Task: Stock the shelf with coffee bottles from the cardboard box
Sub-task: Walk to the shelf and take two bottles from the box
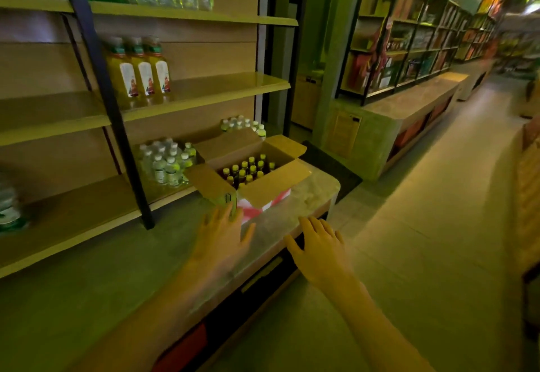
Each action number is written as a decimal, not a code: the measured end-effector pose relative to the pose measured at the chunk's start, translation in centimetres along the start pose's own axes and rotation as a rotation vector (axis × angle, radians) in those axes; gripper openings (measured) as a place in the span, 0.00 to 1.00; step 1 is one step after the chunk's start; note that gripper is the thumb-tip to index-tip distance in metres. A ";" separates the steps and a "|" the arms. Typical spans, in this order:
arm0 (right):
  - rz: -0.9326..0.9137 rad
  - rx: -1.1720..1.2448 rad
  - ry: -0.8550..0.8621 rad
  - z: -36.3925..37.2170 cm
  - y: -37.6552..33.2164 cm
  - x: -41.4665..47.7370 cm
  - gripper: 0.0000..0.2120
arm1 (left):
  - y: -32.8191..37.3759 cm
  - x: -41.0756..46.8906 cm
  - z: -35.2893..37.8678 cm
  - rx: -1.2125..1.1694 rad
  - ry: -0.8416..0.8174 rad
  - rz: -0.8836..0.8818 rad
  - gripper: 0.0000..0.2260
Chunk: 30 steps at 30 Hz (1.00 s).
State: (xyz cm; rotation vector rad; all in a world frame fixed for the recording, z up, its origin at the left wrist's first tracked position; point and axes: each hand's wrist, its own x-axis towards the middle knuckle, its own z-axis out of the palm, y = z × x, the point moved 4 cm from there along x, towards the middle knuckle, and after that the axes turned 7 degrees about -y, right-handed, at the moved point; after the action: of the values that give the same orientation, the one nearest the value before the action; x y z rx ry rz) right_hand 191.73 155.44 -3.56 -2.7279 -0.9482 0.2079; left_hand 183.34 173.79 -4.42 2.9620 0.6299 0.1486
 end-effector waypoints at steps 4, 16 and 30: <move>0.016 -0.028 -0.056 -0.6 0.9 11.5 0.30 | -2.1 12.6 1.6 -0.078 -0.031 -0.002 0.26; -0.073 -0.049 -0.063 -2.0 1.5 40.1 0.30 | -8.7 37.0 5.3 -0.120 0.023 -0.190 0.29; -0.362 0.074 -0.409 4.9 4.6 66.8 0.29 | -11.5 51.5 14.1 -0.336 -0.013 -0.684 0.30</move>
State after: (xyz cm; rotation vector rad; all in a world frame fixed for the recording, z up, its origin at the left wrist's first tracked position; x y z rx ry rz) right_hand 245.37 194.60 -13.15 -2.4326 -1.4847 0.7313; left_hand 227.25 204.14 -16.04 2.2788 1.4041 0.1518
